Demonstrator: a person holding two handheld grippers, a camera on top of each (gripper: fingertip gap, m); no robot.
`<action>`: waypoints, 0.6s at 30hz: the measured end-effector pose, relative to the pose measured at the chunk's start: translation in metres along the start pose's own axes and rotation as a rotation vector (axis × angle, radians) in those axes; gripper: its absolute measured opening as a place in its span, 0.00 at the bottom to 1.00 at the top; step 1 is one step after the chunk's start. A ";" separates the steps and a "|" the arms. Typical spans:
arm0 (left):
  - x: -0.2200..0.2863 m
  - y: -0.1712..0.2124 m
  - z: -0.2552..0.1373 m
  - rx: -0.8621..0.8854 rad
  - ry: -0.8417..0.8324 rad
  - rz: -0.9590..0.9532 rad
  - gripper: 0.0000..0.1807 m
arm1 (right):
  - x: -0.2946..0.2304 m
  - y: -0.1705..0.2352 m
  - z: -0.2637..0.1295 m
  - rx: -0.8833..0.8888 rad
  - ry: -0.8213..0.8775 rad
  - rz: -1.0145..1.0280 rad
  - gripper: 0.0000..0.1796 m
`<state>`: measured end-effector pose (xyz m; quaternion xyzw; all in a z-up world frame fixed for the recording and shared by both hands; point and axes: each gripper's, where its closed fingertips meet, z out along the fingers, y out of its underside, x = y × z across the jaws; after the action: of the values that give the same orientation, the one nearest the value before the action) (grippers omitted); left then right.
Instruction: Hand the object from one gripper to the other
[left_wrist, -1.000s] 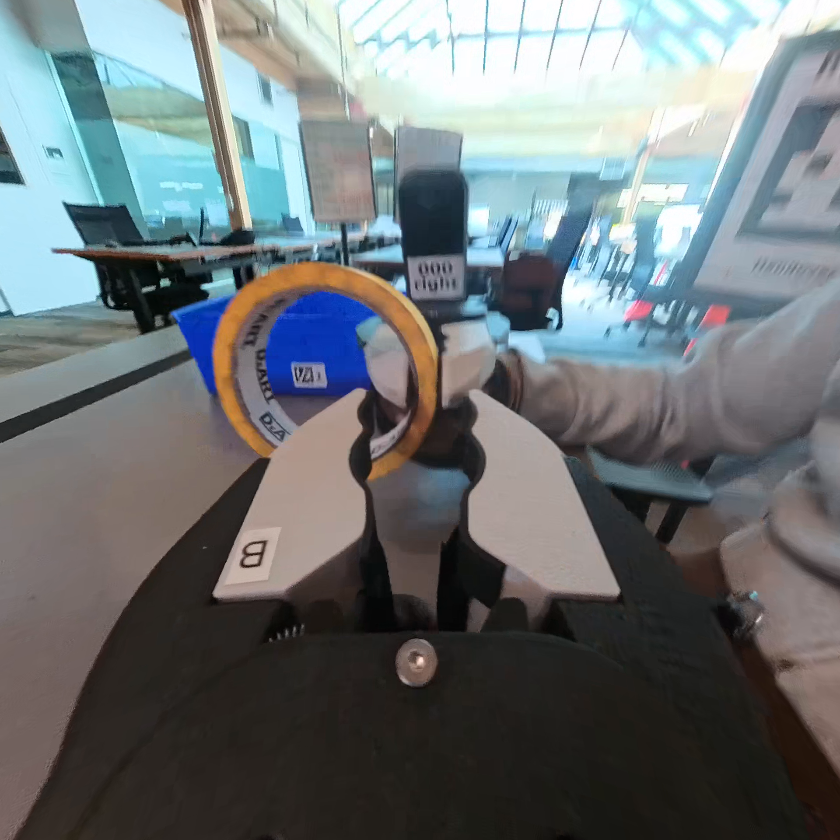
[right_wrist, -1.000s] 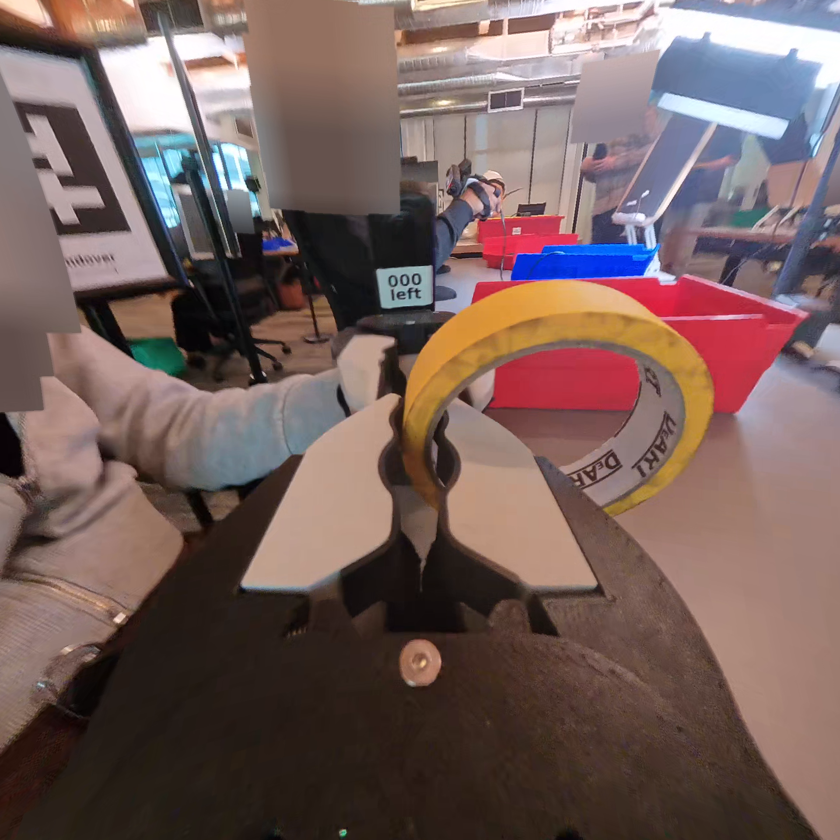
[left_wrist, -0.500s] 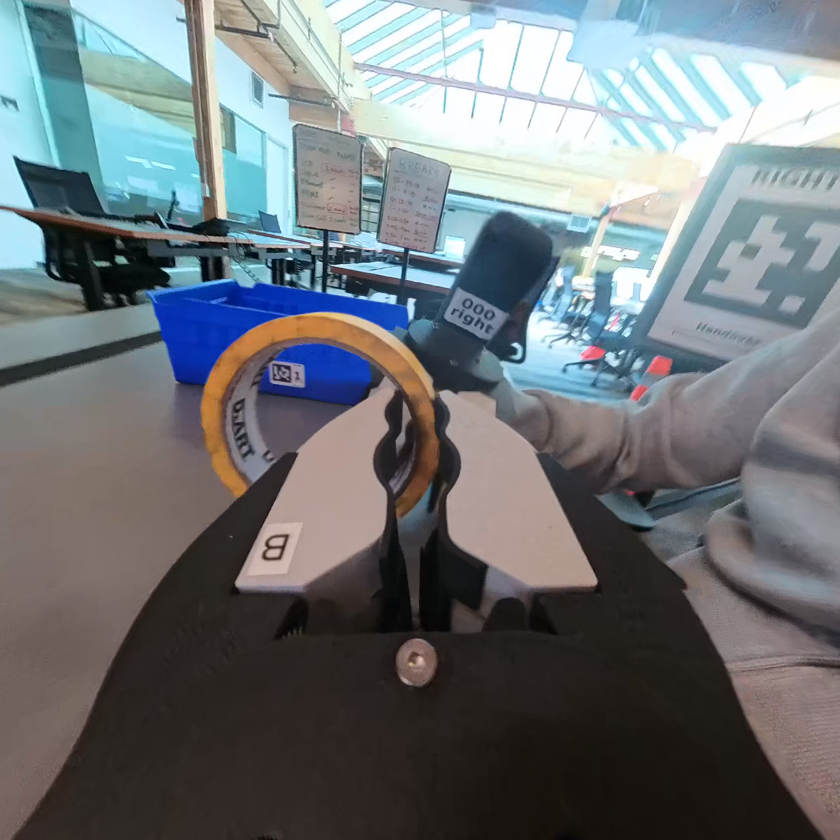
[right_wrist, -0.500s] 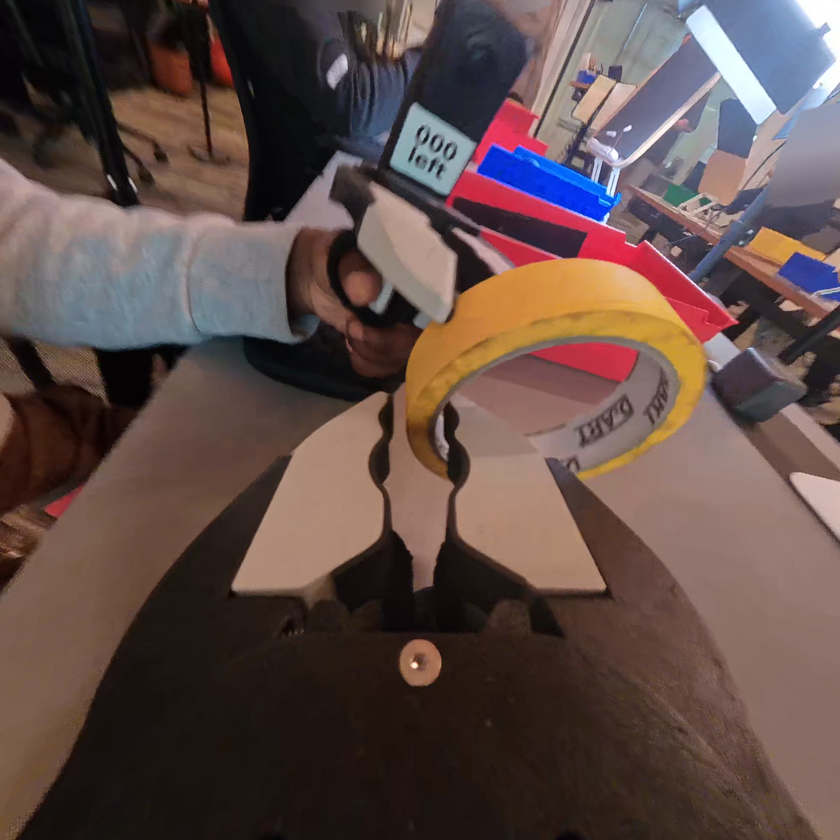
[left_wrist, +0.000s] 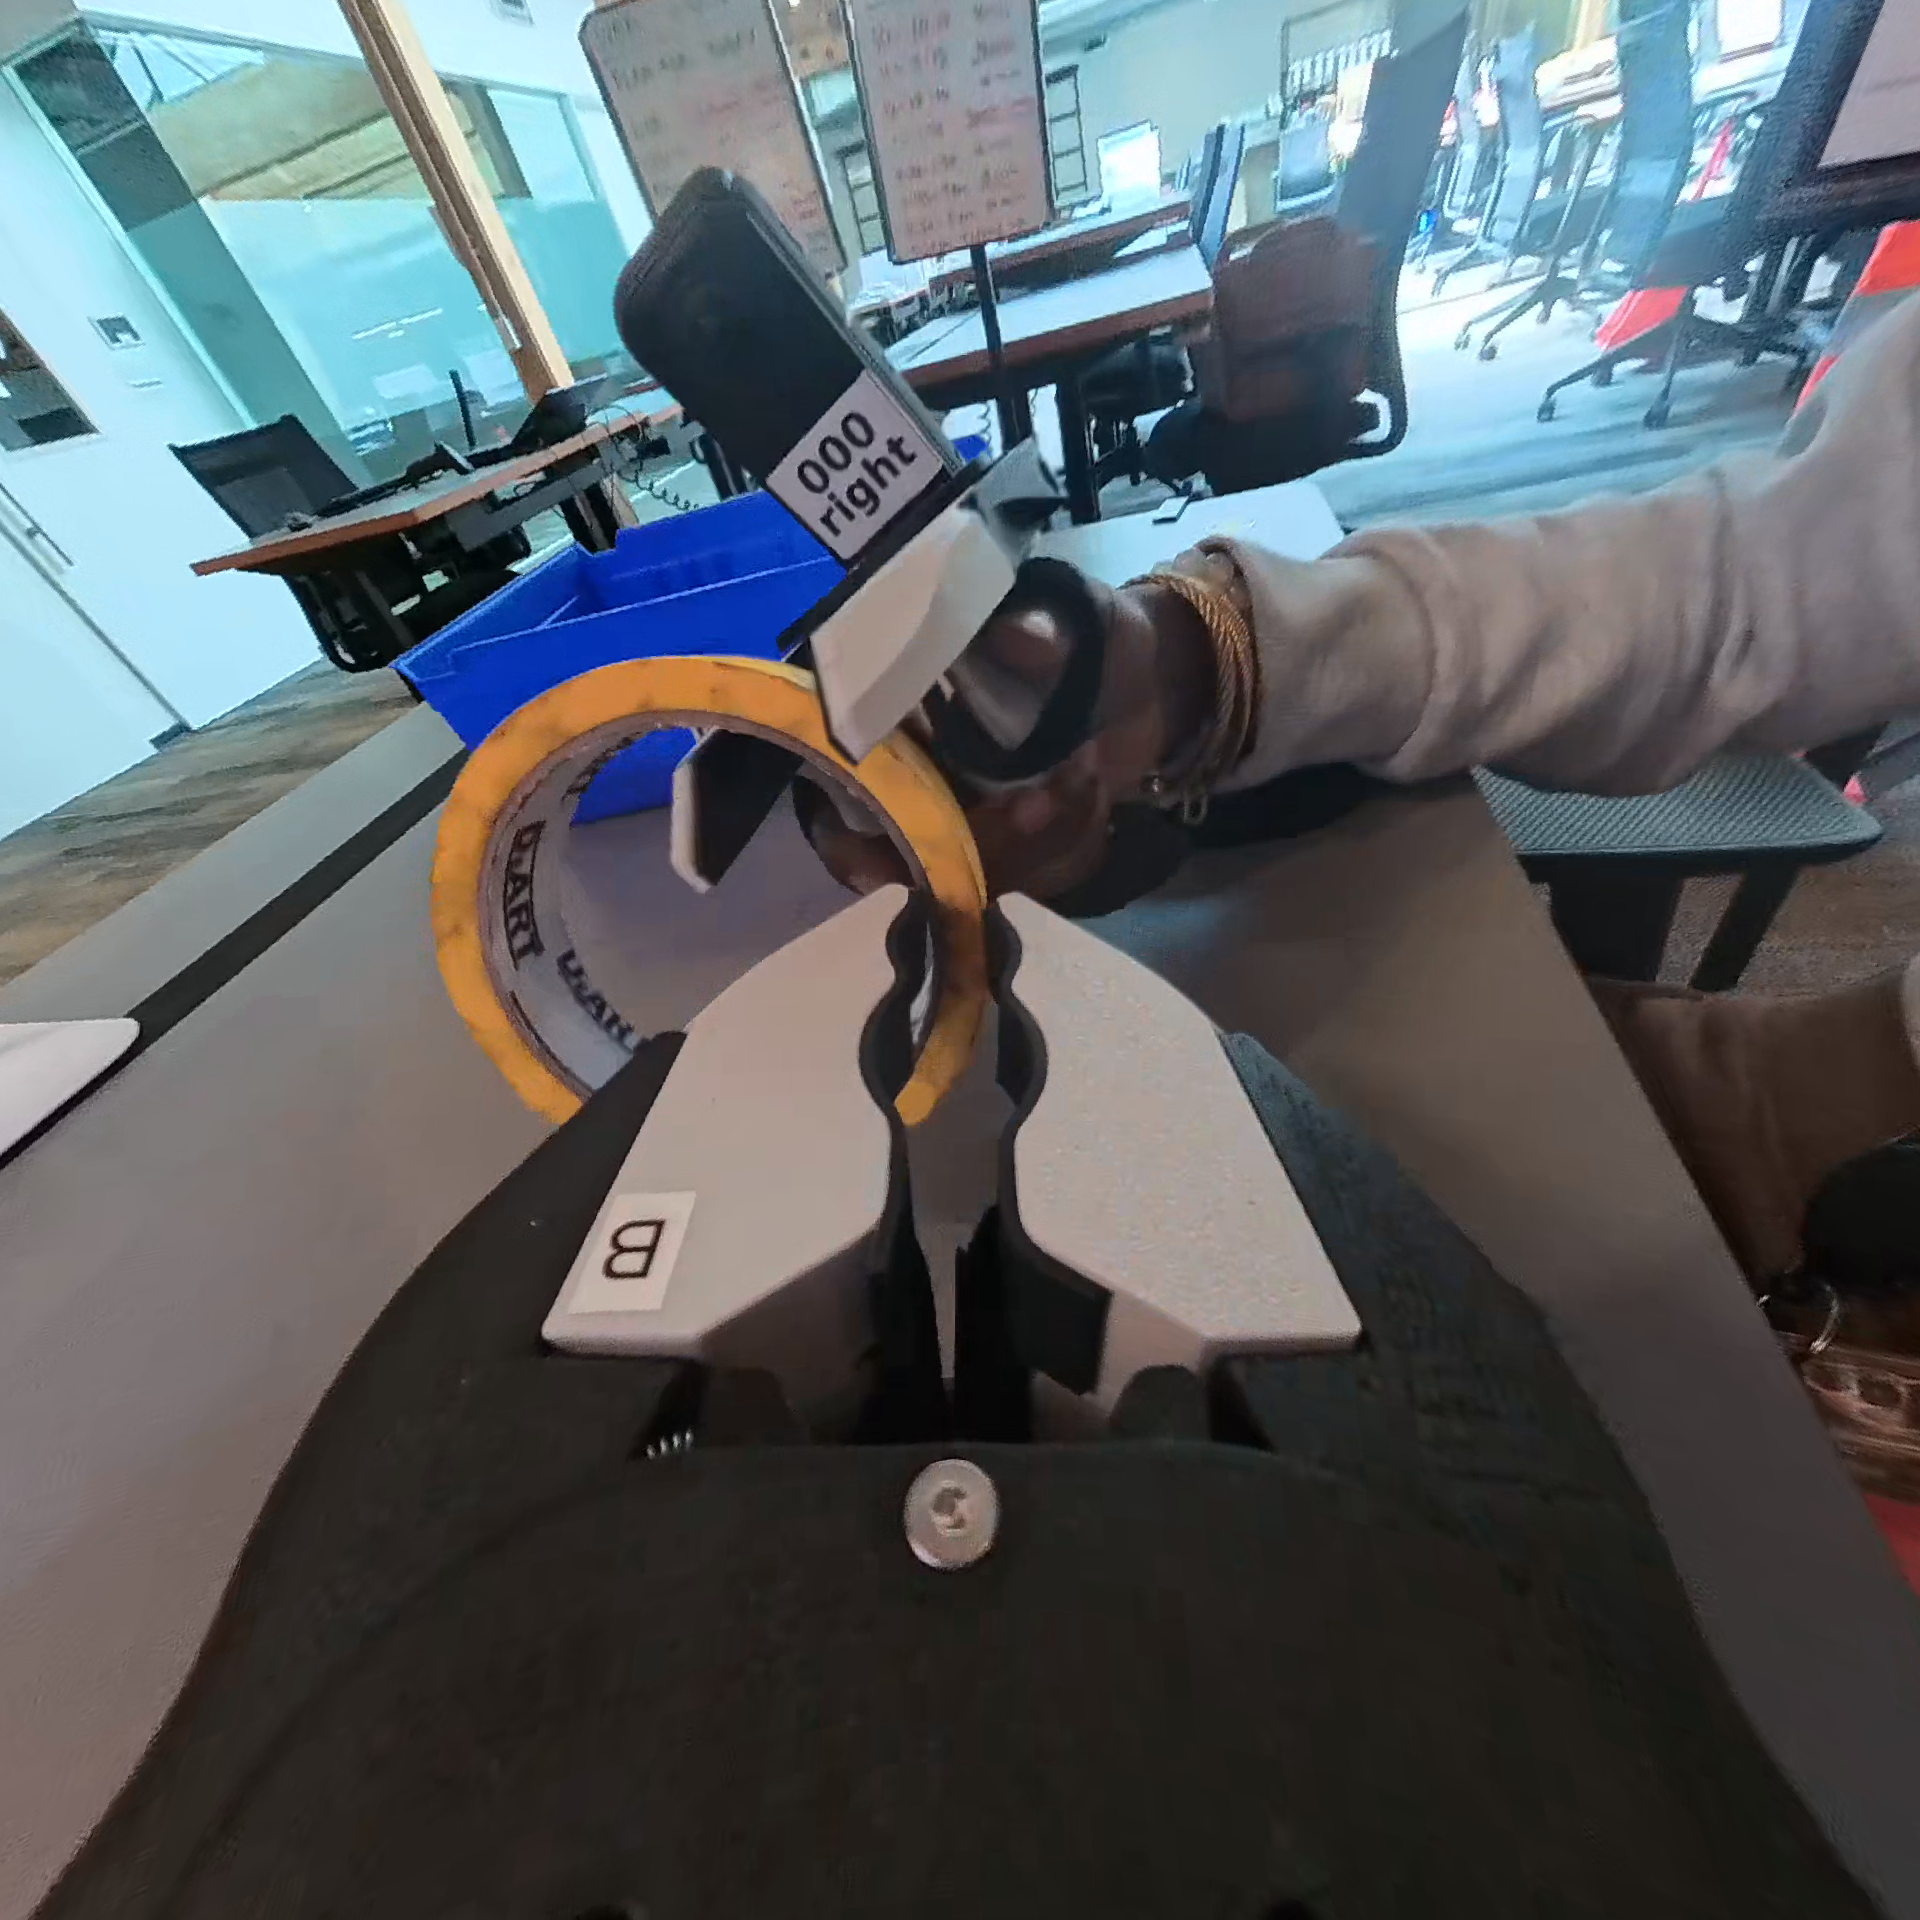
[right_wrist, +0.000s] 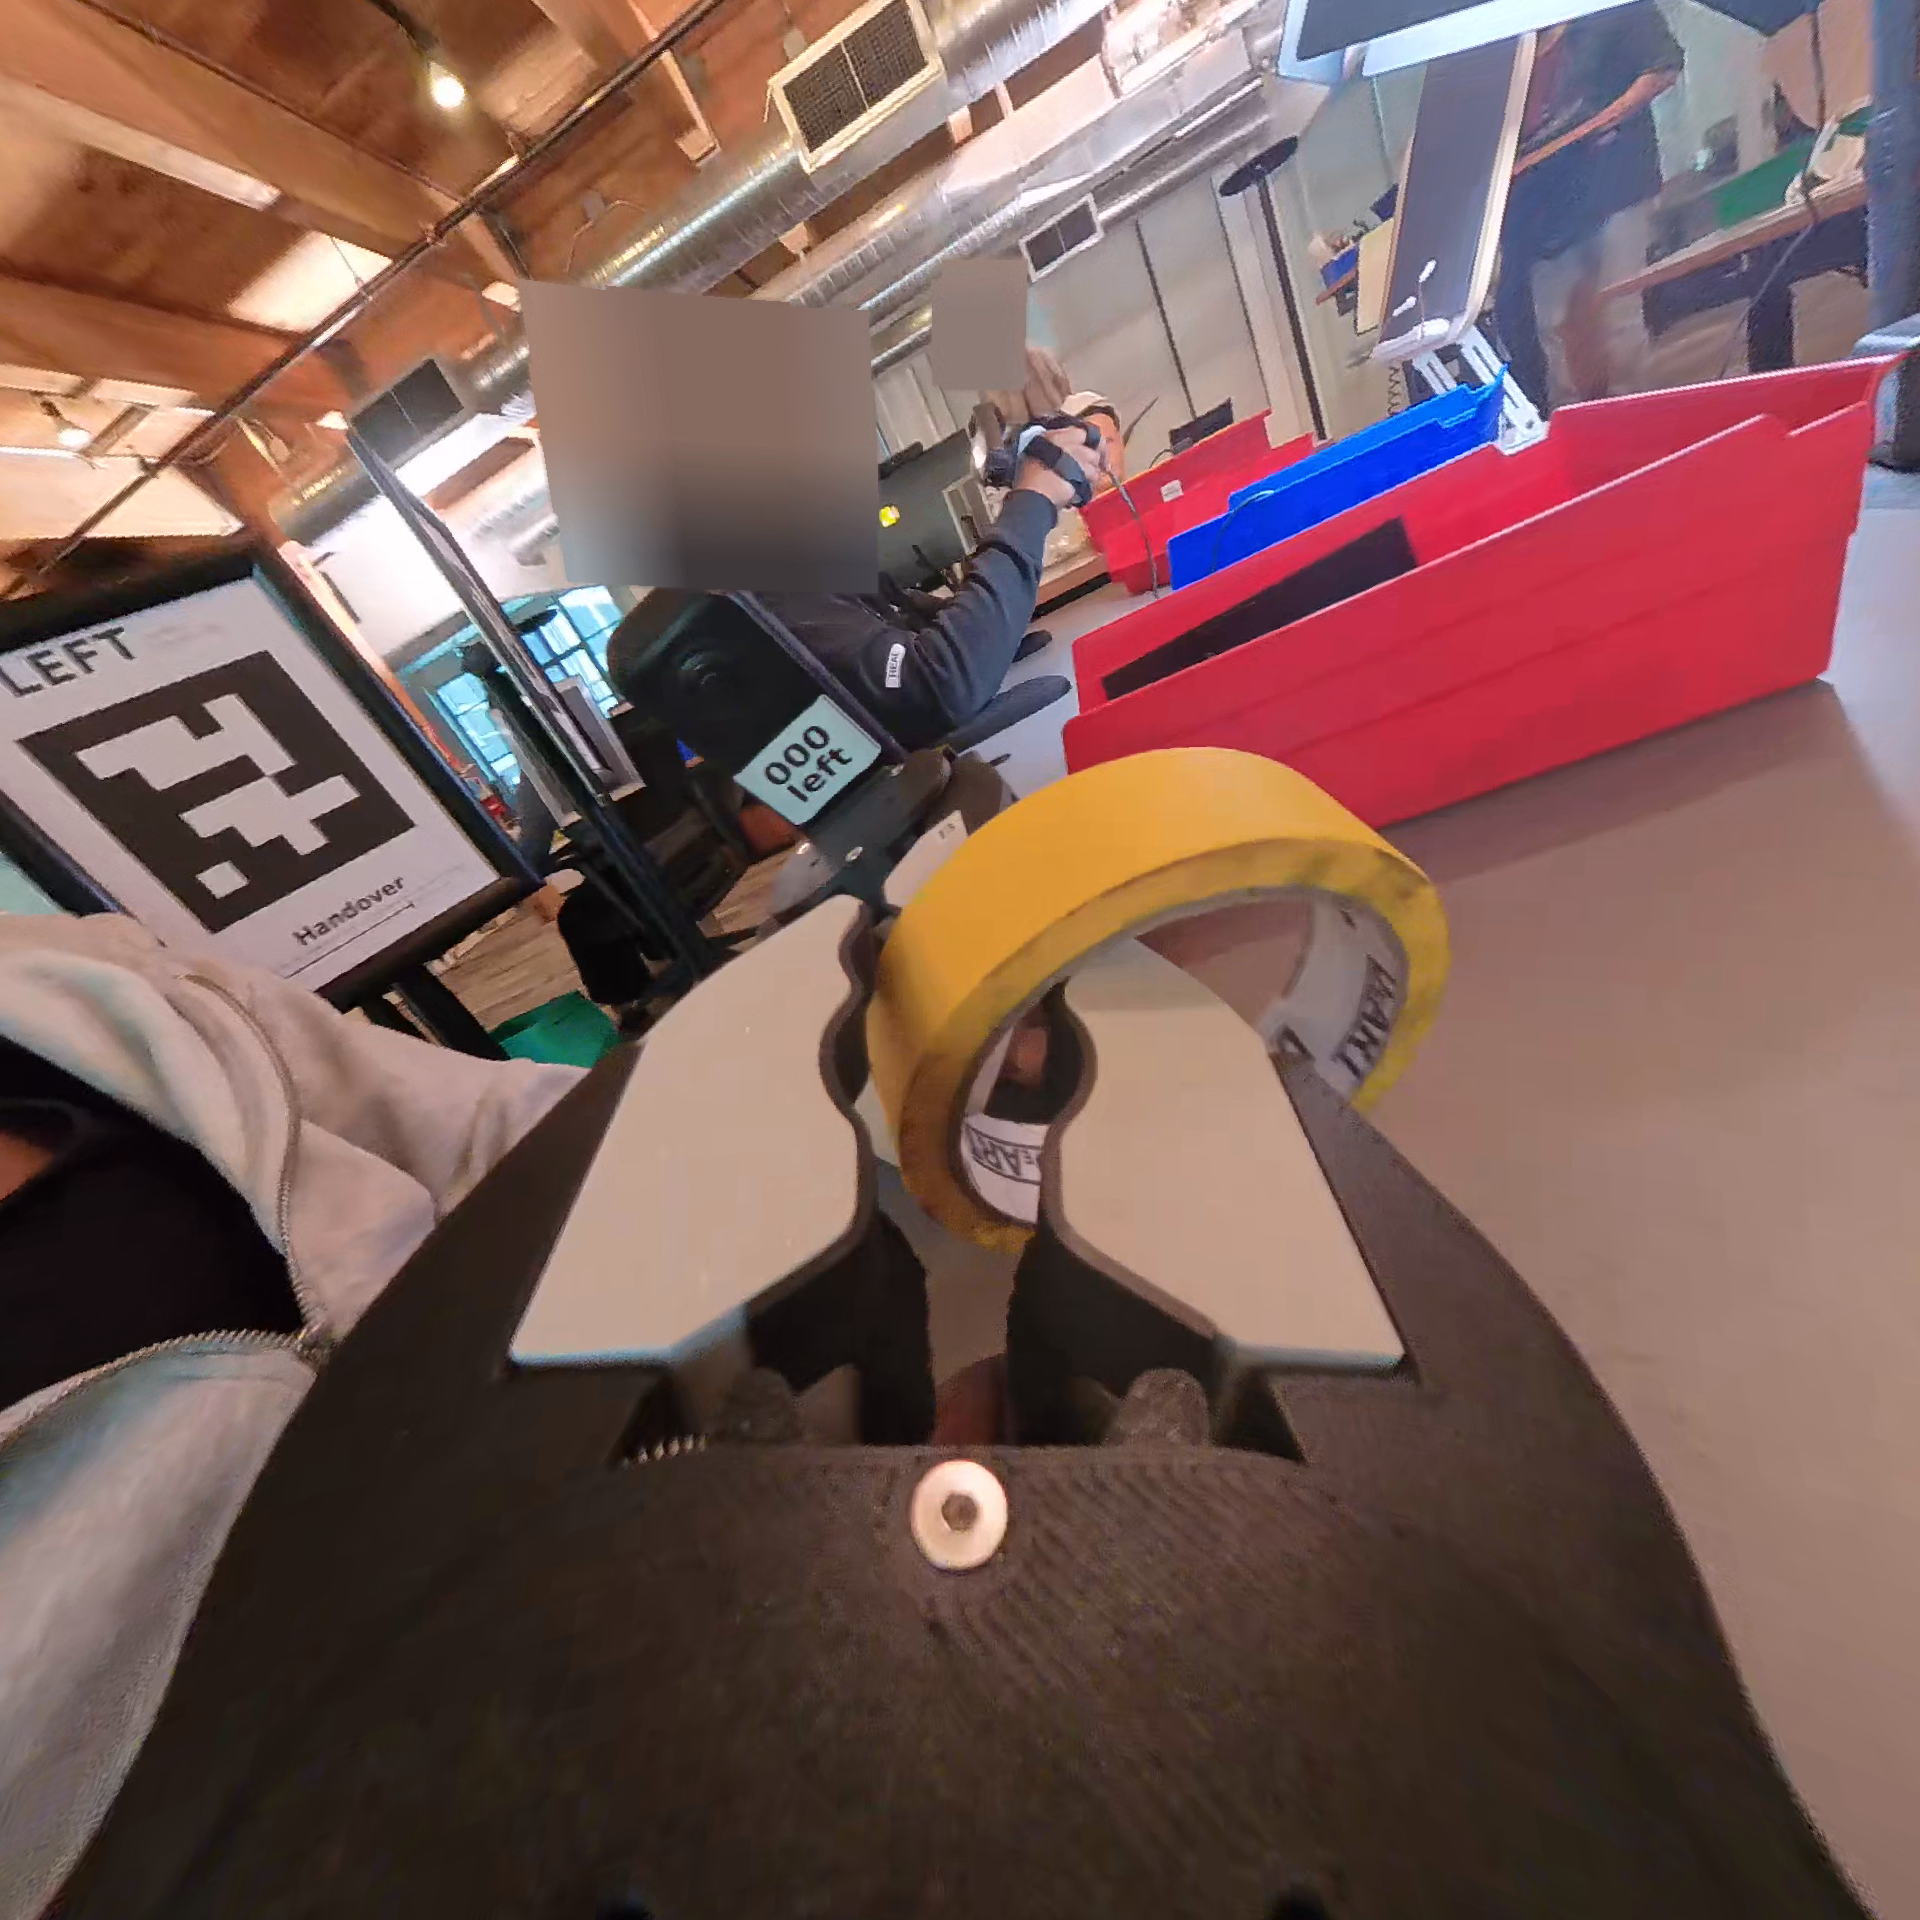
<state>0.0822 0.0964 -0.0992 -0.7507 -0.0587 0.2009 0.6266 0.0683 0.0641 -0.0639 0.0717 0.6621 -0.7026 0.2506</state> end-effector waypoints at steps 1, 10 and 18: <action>0.001 0.002 0.001 -0.015 0.002 0.002 0.09 | 0.000 0.000 0.000 0.002 -0.005 0.001 0.15; -0.015 -0.030 -0.018 0.234 0.017 -0.306 0.19 | -0.015 -0.002 0.000 -0.007 0.035 -0.429 0.06; -0.010 -0.048 -0.026 0.365 0.142 -0.475 0.21 | -0.006 0.038 0.013 -0.273 0.135 -0.867 0.06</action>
<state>0.0908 0.0786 -0.0474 -0.6030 -0.1515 0.0033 0.7832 0.0936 0.0529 -0.0935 -0.2001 0.7324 -0.6425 -0.1032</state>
